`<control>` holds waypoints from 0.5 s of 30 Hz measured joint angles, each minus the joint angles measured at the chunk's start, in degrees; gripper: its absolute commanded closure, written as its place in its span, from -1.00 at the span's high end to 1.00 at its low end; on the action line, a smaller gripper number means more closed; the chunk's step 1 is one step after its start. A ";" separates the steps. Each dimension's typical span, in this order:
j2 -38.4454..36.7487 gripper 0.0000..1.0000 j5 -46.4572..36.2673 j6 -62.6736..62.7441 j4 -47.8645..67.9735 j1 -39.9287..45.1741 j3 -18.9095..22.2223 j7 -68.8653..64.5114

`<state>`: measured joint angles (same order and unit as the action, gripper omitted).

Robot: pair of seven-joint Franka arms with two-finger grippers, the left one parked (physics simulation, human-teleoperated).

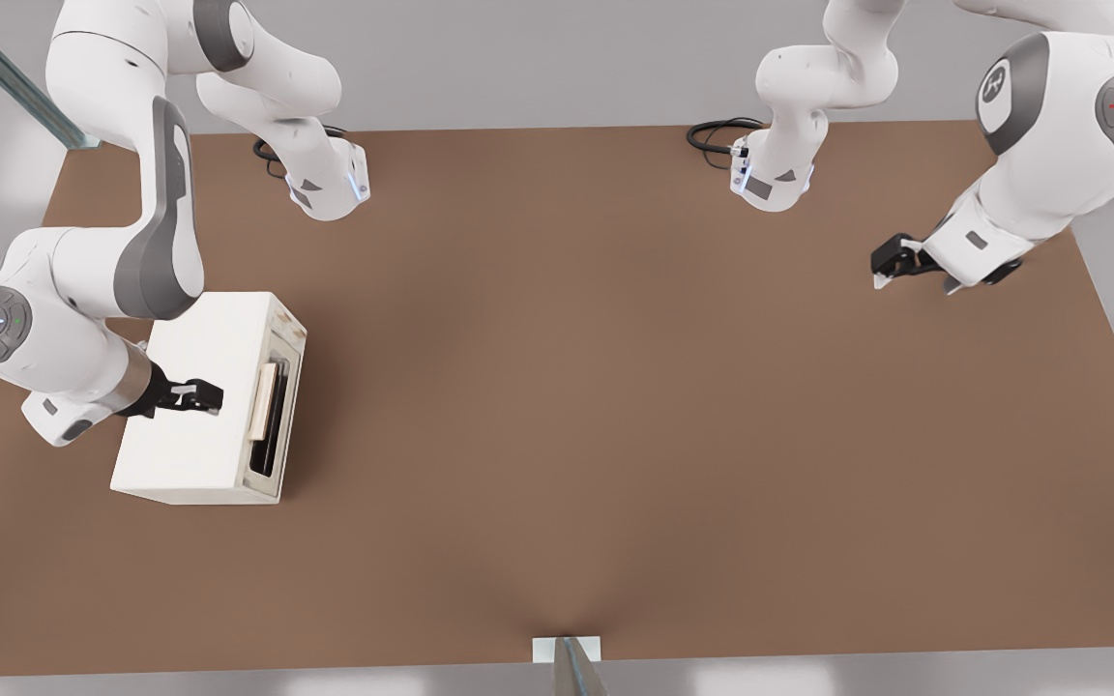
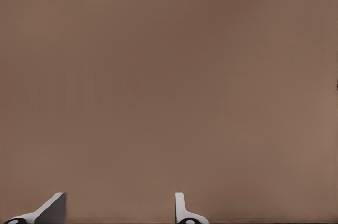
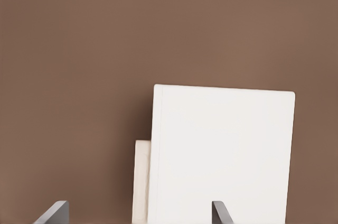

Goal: Keep left arm still and open the oven door with right arm

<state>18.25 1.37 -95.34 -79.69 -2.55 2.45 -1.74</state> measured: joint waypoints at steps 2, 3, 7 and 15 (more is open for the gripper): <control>0.26 1.00 0.48 0.32 0.17 -0.42 0.05 -0.12; 0.67 1.00 1.66 0.85 0.40 -1.61 0.11 0.11; 4.17 0.86 17.95 5.86 -0.06 -16.83 0.01 3.24; 12.15 -0.57 39.84 20.61 -5.98 -27.40 0.59 16.24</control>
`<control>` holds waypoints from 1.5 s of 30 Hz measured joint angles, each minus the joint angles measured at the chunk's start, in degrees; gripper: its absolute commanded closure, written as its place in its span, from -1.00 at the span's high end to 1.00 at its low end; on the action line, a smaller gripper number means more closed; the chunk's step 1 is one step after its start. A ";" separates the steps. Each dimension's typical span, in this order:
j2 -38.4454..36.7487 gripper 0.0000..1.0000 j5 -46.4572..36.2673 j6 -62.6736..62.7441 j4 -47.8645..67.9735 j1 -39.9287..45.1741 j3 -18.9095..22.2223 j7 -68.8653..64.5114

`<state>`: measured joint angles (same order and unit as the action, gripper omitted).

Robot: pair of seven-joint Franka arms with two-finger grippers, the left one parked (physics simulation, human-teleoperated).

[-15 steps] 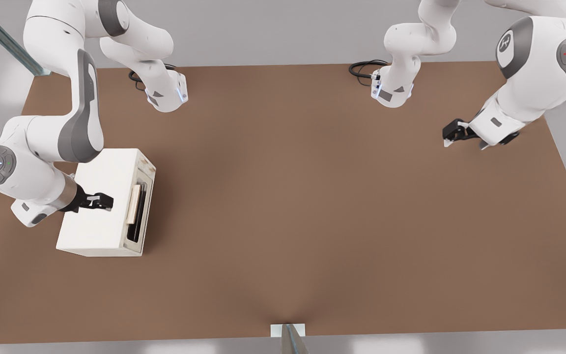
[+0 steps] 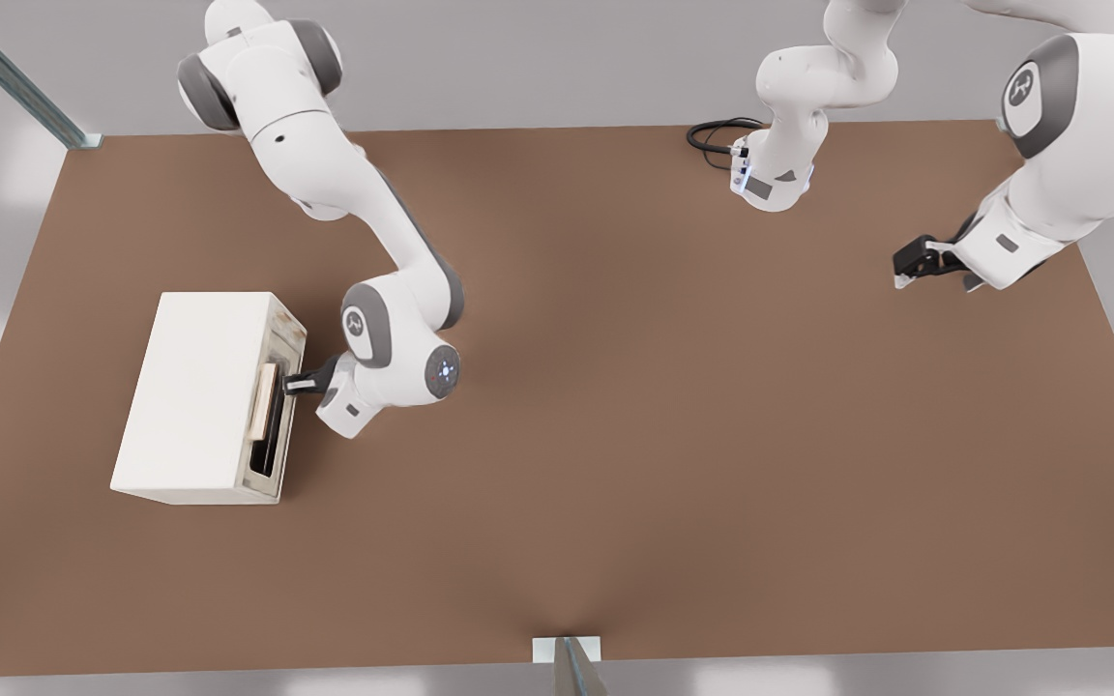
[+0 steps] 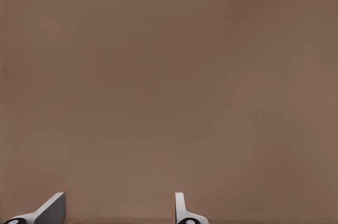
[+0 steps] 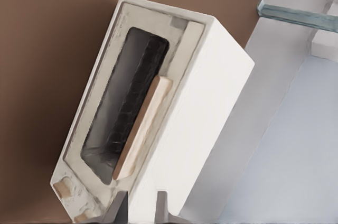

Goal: Keep left arm still and open the oven door with right arm

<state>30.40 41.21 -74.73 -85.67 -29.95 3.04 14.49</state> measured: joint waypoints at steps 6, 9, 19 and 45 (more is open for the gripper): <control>0.91 -0.57 2.55 -0.80 -3.79 2.68 0.02 8.94; 2.59 -0.57 3.36 -1.60 -3.48 3.42 0.05 12.53; 6.27 -0.57 4.70 -4.46 -3.16 4.70 -0.06 20.77; 4.68 1.00 -28.61 -1.59 22.57 10.72 -0.68 25.65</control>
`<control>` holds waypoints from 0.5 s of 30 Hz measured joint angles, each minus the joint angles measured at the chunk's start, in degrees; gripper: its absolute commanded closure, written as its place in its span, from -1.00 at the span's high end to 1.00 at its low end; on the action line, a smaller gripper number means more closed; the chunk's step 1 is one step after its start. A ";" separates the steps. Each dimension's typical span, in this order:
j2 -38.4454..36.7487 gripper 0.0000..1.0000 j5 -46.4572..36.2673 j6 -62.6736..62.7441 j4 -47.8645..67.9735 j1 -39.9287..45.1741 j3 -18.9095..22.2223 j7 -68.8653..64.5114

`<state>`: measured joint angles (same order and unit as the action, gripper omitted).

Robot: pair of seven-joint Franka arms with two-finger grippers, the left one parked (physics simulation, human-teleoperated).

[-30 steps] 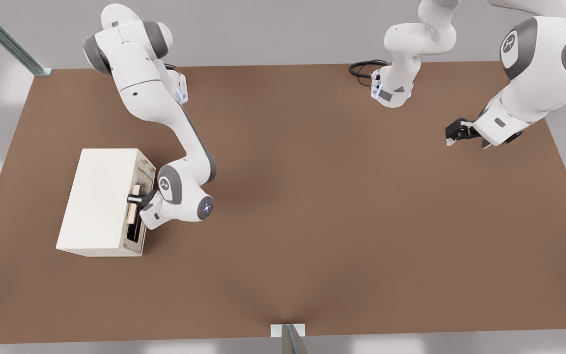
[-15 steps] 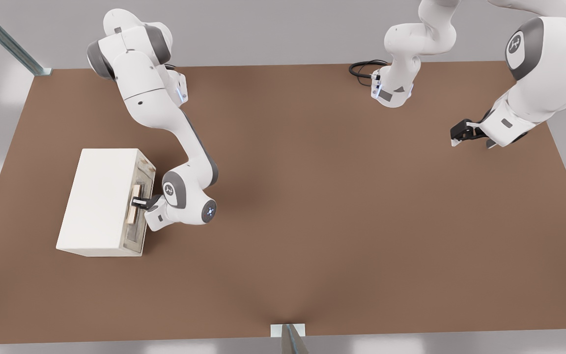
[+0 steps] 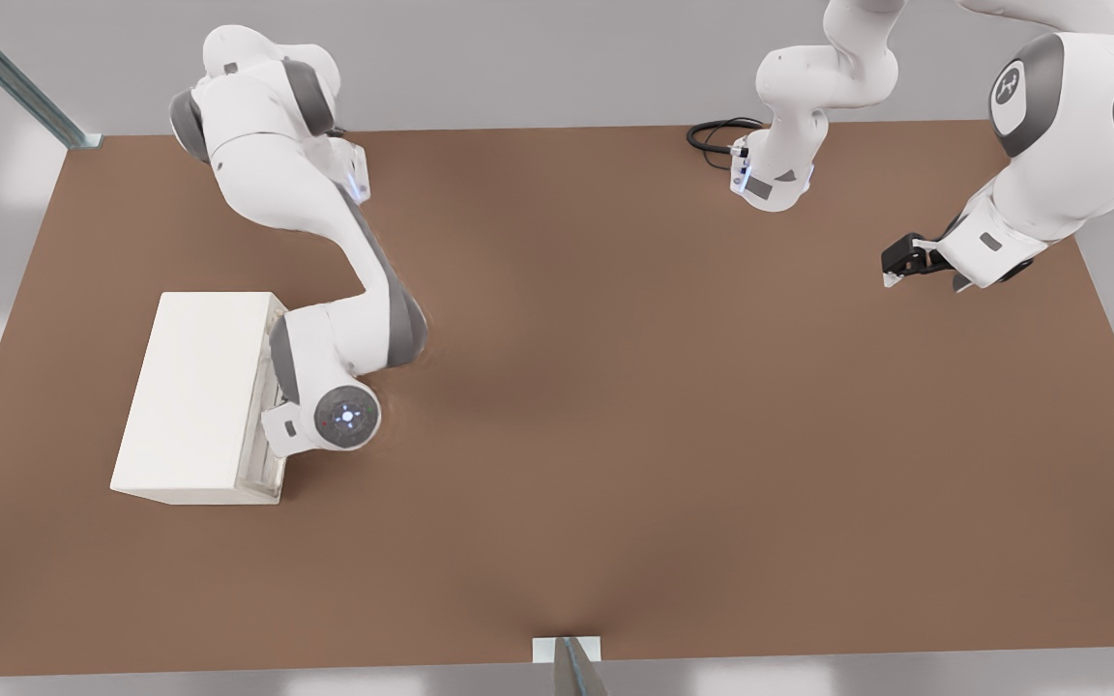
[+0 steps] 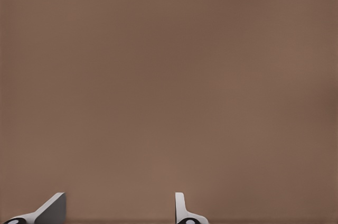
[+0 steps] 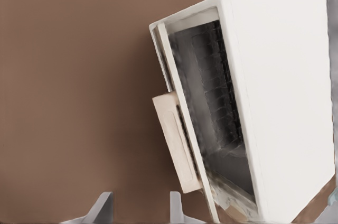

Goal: Keep left arm still and open the oven door with right arm

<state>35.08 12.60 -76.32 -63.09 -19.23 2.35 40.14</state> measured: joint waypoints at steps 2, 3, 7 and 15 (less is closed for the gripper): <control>-11.93 1.00 -3.47 -2.60 -8.87 9.96 -3.79 -3.88; -16.52 1.00 -4.69 -3.82 -11.99 13.64 -4.92 -5.92; -23.49 1.00 -8.03 -7.49 -16.86 17.83 -6.03 -12.97; -25.72 1.00 -9.65 -12.11 -20.28 17.76 -6.13 -22.89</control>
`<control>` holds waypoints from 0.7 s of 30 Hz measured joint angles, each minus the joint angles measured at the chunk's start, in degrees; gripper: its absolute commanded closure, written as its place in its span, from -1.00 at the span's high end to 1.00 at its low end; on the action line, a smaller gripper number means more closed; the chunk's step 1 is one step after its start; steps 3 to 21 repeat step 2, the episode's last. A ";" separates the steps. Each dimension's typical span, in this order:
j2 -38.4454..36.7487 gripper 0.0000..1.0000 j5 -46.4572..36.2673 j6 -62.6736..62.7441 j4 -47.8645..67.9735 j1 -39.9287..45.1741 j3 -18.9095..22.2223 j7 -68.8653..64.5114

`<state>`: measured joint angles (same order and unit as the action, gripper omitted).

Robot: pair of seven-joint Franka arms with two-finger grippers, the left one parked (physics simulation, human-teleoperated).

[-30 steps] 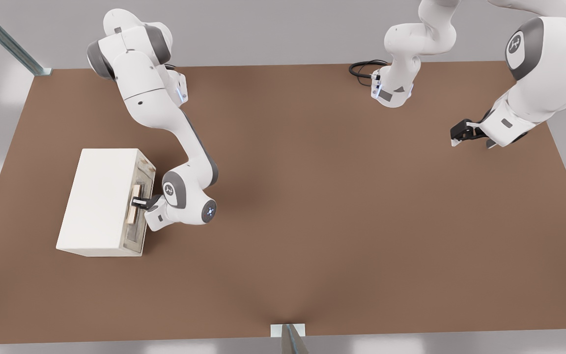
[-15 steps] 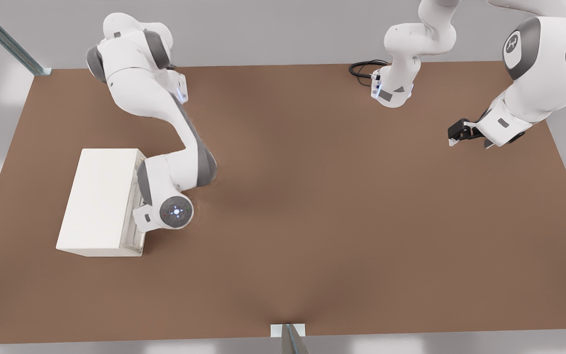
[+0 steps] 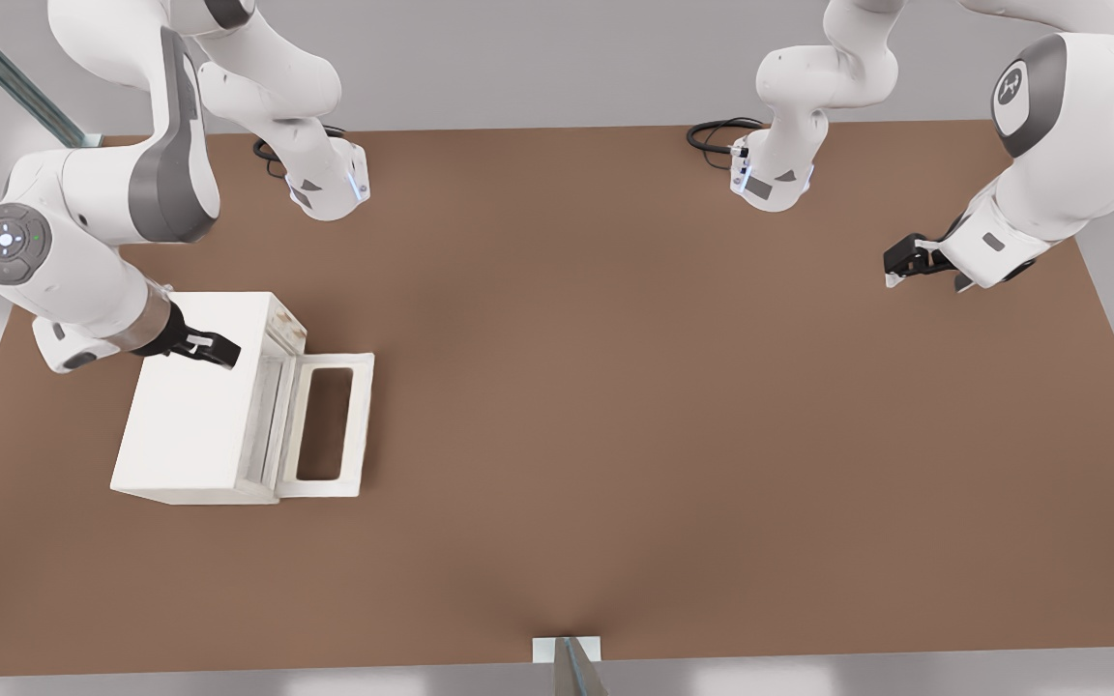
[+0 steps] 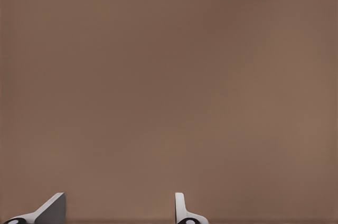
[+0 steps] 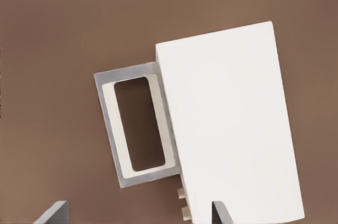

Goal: Keep left arm still and open the oven door with right arm

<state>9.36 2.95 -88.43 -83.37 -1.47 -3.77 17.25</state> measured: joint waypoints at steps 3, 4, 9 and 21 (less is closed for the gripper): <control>0.01 1.00 -0.07 -0.47 -0.04 0.05 0.00 -1.85; 0.01 1.00 -0.07 -0.47 -0.04 0.05 0.00 -1.85; 0.01 1.00 -0.07 -0.47 -0.04 0.05 0.00 -1.85; 0.01 1.00 -0.07 -0.47 -0.04 0.05 0.00 -1.85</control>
